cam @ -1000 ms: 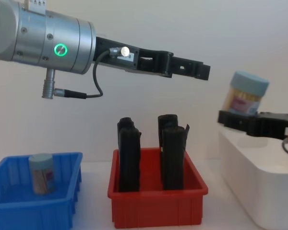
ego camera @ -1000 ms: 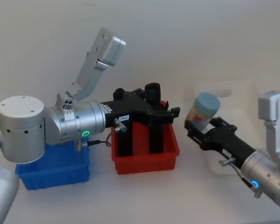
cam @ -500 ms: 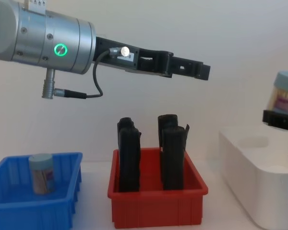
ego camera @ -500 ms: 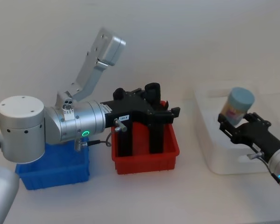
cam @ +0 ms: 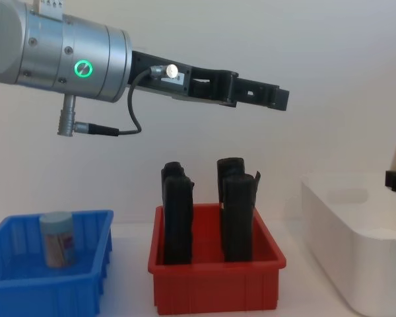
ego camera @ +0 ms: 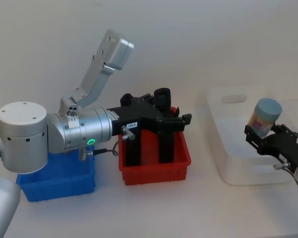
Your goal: Pick the cotton swabs from the blue box and place them into the white box.
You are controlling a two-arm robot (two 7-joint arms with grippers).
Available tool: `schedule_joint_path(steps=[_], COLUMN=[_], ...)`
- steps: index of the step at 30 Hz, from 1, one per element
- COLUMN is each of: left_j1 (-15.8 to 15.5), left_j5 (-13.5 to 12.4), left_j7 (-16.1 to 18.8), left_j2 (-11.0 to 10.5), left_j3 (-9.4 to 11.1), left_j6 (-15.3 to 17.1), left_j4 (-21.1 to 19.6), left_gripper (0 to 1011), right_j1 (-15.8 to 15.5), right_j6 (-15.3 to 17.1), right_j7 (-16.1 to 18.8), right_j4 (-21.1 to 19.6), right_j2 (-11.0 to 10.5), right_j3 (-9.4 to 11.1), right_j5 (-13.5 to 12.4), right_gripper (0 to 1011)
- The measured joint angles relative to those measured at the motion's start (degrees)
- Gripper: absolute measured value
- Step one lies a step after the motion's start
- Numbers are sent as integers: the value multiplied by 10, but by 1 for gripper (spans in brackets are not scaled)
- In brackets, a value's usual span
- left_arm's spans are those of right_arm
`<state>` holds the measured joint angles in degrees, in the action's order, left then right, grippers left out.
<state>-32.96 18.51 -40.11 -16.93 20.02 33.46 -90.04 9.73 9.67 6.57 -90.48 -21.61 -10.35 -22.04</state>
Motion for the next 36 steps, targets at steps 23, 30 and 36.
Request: schedule_joint_path(steps=[23, 30, 36], left_j1=[0, 0, 2], left_j5=[0, 0, 0], left_j7=[0, 0, 3], left_j2=[0, 0, 0], left_j3=[0, 0, 0], left_j6=[0, 0, -3], left_j4=[0, 0, 0], left_gripper=[1004, 1004, 1004], right_j1=[26, 26, 23], right_j6=[-42, -49, -50], right_j7=[24, 26, 26], right_j4=[64, 66, 62], right_j2=[10, 11, 11], right_j3=[2, 2, 2], right_j5=[2, 2, 3], right_gripper=[1002, 1002, 1002])
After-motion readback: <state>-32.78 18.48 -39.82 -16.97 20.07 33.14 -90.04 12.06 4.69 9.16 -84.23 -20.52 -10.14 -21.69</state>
